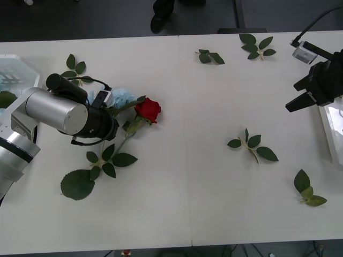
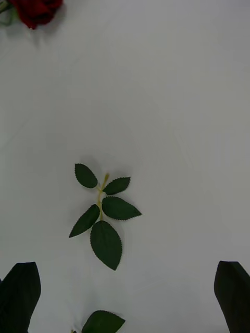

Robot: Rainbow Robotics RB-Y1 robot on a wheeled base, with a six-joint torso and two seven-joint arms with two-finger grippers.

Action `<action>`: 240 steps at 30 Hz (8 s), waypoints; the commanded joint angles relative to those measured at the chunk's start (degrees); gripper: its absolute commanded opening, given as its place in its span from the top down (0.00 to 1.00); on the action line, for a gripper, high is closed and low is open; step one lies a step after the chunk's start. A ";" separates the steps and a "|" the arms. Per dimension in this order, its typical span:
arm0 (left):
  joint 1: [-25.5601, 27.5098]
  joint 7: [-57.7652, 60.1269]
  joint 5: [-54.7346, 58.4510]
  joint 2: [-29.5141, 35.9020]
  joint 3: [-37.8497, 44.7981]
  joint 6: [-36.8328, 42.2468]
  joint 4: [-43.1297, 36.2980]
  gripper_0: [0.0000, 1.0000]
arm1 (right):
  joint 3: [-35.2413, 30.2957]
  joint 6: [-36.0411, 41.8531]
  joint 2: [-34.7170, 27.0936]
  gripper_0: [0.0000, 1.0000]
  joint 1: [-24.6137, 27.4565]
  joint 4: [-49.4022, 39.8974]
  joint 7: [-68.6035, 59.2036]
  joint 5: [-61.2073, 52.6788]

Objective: Place the red flowers into the right box and the blue flowers into the left box. If a person shows an open palm, hand one flower to the person first, then continue sorting.

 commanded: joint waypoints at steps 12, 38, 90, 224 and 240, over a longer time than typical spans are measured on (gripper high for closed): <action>-3.03 -2.61 13.21 17.09 15.30 26.51 -17.04 1.00 | 0.54 -10.76 0.27 0.03 5.76 -14.68 18.26 -3.60; -2.94 -32.85 -6.92 35.73 29.10 26.07 7.65 1.00 | 0.45 -11.11 1.94 0.03 5.85 -12.74 18.26 -8.52; -3.91 -26.96 16.28 18.76 3.52 4.28 -6.85 0.00 | 0.45 -12.25 2.20 0.03 5.85 -11.34 18.26 -9.93; 9.19 -30.65 35.97 -2.95 13.72 -14.88 -26.62 1.00 | 0.45 -11.02 2.20 0.03 5.85 -7.73 18.26 -13.09; 6.73 -21.33 38.08 -15.16 -6.76 -53.29 -26.27 1.00 | 0.54 -7.07 8.00 0.03 5.94 0.09 18.26 -19.25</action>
